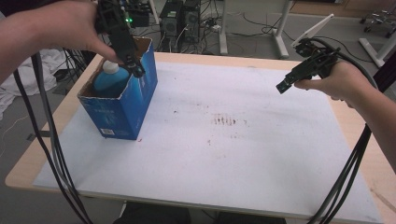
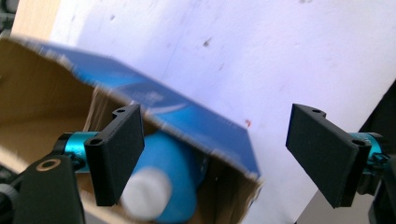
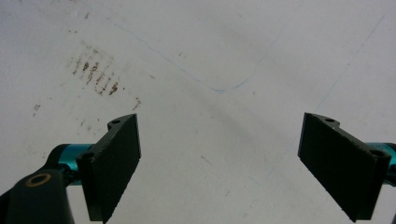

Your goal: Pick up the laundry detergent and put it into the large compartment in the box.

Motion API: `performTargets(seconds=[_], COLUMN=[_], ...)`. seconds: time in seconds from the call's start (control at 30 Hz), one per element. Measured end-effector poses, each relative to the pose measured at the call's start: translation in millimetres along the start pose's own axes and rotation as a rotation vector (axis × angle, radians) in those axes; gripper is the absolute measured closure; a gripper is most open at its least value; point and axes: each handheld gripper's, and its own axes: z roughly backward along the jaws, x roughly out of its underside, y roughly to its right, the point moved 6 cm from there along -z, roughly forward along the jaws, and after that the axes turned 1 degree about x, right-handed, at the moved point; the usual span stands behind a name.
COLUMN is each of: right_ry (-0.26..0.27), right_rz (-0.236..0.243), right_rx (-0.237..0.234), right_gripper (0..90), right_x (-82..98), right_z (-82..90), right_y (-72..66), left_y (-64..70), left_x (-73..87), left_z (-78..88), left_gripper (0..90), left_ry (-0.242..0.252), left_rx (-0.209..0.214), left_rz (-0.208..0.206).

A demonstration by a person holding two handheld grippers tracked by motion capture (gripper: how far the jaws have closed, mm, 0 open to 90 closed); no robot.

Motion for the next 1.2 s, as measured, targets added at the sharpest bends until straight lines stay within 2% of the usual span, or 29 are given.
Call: performTargets(seconds=[0.07,0.27,0.3,0.33,0.47,0.53,0.63,0.87,1.07,1.2], right_ry=[0.001,0.004,0.004,0.005,0.001,0.003,0.005,0.008,0.011,0.013], right_rz=[0.003,0.005,0.005,0.004,0.002,-0.001,0.003,0.000,0.008,0.017], right_rx=[0.001,0.015,0.015,0.016,0.027,0.029,0.038,0.044,0.036,0.032], right_gripper=[12.4,12.4,12.4,12.4,12.4,12.4,12.4,12.4,12.4,12.4], right_x=[0.5,3.7,3.7,4.3,7.8,9.3,11.4,15.7,15.3,13.2], right_z=[0.8,6.8,6.8,8.0,11.4,13.0,16.1,20.9,20.7,20.0], right_y=[0.1,-1.8,-1.8,-2.1,-1.9,-1.8,-0.9,3.0,2.7,-0.2], left_y=[3.5,23.9,23.9,29.0,36.4,43.2,48.2,56.3,60.2,59.8], left_x=[-4.6,-34.4,-34.4,-42.4,-53.0,-62.1,-70.0,-82.3,-83.6,-82.8], left_z=[-1.9,-15.3,-15.3,-20.0,-27.0,-34.1,-41.1,-59.9,-74.1,-77.0], left_gripper=[19.4,19.4,19.4,19.4,19.4,19.4,19.4,19.4,19.4,19.4], left_ry=[0.008,0.017,0.017,0.026,0.034,0.035,0.036,0.050,0.061,0.061], left_rx=[0.003,0.030,0.030,0.037,0.050,0.061,0.061,0.061,0.068,0.064], left_rz=[-0.005,-0.089,-0.089,-0.112,-0.132,-0.158,-0.175,-0.184,-0.174,-0.171])
